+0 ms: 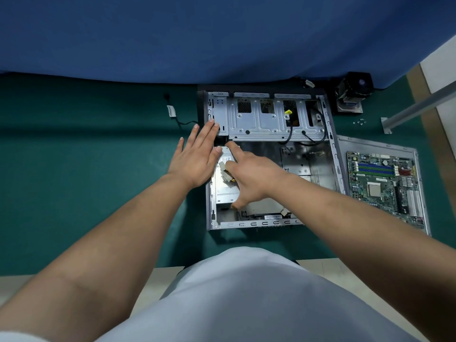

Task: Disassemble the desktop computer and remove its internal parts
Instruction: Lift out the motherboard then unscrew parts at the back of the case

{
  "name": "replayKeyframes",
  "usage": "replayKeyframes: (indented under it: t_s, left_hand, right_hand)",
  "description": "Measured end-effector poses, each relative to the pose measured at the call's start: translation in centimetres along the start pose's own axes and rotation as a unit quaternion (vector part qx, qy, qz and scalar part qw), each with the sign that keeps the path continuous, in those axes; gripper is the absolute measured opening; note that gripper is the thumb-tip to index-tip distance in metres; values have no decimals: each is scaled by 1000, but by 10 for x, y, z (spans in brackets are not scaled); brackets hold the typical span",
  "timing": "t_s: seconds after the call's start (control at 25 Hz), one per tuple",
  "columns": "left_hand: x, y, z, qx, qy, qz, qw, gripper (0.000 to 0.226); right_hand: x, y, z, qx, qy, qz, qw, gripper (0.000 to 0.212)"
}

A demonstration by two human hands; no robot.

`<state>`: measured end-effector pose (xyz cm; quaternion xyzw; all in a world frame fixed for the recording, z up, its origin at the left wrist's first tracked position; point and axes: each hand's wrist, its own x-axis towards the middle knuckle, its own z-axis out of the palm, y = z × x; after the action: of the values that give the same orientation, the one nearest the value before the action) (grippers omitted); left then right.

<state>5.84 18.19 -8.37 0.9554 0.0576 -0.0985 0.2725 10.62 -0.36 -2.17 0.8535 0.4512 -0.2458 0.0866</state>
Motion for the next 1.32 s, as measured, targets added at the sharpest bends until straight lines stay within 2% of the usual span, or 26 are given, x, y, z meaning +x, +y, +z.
replayKeyframes:
  t_s: [0.12, 0.44, 0.68, 0.8, 0.84, 0.92, 1.0, 1.04, 1.12, 1.2, 1.24, 1.32]
  left_hand:
    - [0, -1, -2, -16, -5, -1, 1000, 61]
    - [1, -2, -3, -3, -14, -6, 1000, 61]
    - [-1, 3, -6, 45, -16, -13, 999, 60]
    - [-11, 18, -4, 106, 61, -5, 992, 56]
    - [-18, 28, -2, 86, 101, 20, 991, 54]
    - [-35, 53, 4, -51, 144, 85, 985, 53]
    - [-51, 80, 9, -221, 127, 106, 961, 58]
    - [-59, 90, 12, -270, 104, 105, 952, 61]
    - [-68, 112, 15, -277, 46, 116, 953, 74]
    - [-67, 138, 17, -234, 30, 104, 966, 108]
    - [-62, 153, 17, -224, 47, 89, 970, 119]
    - [-49, 186, 14, -244, 102, 63, 962, 115]
  right_hand:
    - [-1, 1, -8, -8, 5, -2, 1000, 66]
    - [-30, 8, 9, 15, 29, -1, 999, 68]
    - [-68, 33, 6, 70, 60, 59, 994, 70]
    - [-93, 43, -3, 120, 77, 109, 984, 75]
    - [-100, 46, -7, 140, 86, 127, 978, 73]
    - [-112, 51, -17, 187, 102, 164, 963, 86]
    - [-122, 56, -30, 233, 122, 200, 944, 95]
    - [-127, 59, -38, 255, 140, 211, 933, 91]
    - [-136, 67, -52, 311, 183, 232, 904, 70]
    - [-143, 78, -62, 387, 197, 254, 864, 60]
    - [-146, 85, -66, 427, 193, 259, 845, 61]
    - [-156, 101, -74, 480, 186, 266, 815, 80]
